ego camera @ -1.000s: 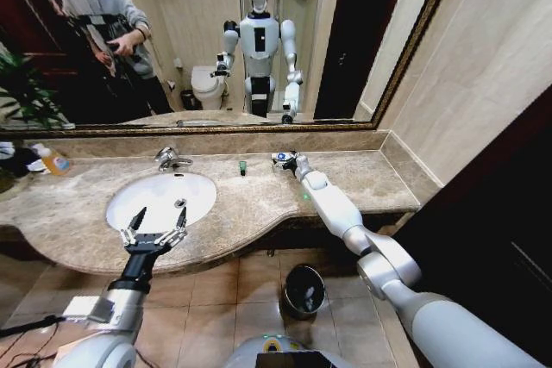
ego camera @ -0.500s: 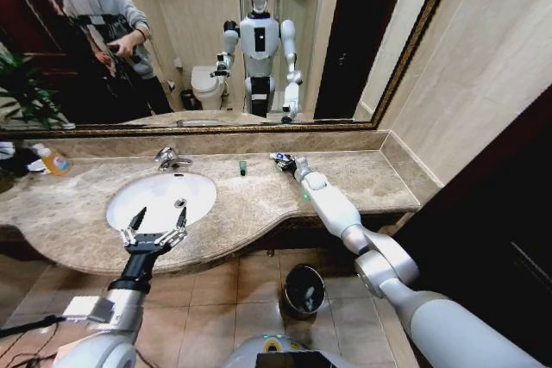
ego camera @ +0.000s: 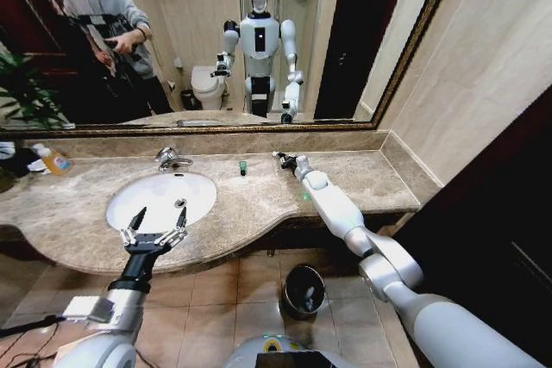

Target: Pick up the trash from the sink and place it in the trash bin.

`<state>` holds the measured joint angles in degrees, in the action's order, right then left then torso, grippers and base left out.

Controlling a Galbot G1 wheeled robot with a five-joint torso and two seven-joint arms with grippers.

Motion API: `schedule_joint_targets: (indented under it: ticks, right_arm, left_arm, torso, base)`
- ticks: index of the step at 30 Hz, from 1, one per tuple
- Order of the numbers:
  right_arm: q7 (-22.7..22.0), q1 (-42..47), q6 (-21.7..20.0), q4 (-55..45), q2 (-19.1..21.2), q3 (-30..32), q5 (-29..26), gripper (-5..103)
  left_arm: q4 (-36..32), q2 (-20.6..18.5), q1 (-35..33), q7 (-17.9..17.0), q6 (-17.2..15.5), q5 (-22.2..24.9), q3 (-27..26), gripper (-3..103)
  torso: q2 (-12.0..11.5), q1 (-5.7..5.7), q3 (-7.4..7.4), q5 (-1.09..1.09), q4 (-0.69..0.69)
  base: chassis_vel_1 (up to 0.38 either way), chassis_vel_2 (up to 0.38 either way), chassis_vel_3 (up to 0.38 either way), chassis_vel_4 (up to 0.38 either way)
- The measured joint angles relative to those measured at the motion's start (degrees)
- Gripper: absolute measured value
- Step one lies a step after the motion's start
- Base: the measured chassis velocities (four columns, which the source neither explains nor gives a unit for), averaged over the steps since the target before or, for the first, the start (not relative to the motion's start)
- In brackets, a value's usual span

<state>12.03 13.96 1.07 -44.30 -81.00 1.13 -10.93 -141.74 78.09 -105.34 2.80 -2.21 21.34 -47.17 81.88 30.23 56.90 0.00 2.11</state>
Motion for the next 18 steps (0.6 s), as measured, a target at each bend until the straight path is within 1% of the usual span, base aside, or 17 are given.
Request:
schedule_joint_targets:
  ticks: [9, 13, 16, 17, 18]
  right_arm:
    - [-0.5, 1.22, -0.53, -1.68, 1.06, 0.0, -0.14, 0]
    - [-1.16, 3.02, -1.0, -5.32, 2.66, -0.03, -1.27, 0]
    - [-1.66, 7.09, -3.07, -14.11, 7.16, -0.36, -4.16, 0]
    - [-1.66, 7.09, -3.07, -14.11, 7.16, -0.36, -4.16, 0]
    - [-1.8, 8.5, -3.6, -17.1, 8.72, -0.28, -4.89, 0]
  left_arm:
    - [0.0, 0.0, 0.0, 0.0, 0.0, 0.0, 0.0, 100]
    - [0.0, 0.0, 0.0, 0.0, 0.0, 0.0, 0.0, 100]
    - [0.0, 0.0, 0.0, 0.0, 0.0, 0.0, 0.0, 100]
    - [0.0, 0.0, 0.0, 0.0, 0.0, 0.0, 0.0, 100]
    - [0.0, 0.0, 0.0, 0.02, 0.0, 0.0, 0.0, 100]
  torso:
    - [0.0, 0.0, 0.0, 0.0, 0.0]
    - [0.0, 0.0, 0.0, 0.01, 0.02]
    - [0.0, 0.0, 0.0, 0.02, 0.0]
    - [0.0, 0.0, 0.0, 0.02, 0.0]
    - [0.0, 0.0, 0.0, 0.01, 0.0]
  base:
    - [0.0, 0.0, 0.0, 0.0]
    - [0.0, 0.0, 0.0, 0.0]
    - [0.0, 0.0, 0.0, 0.0]
    - [0.0, 0.0, 0.0, 0.0]
    - [0.0, 0.0, 0.0, 0.0]
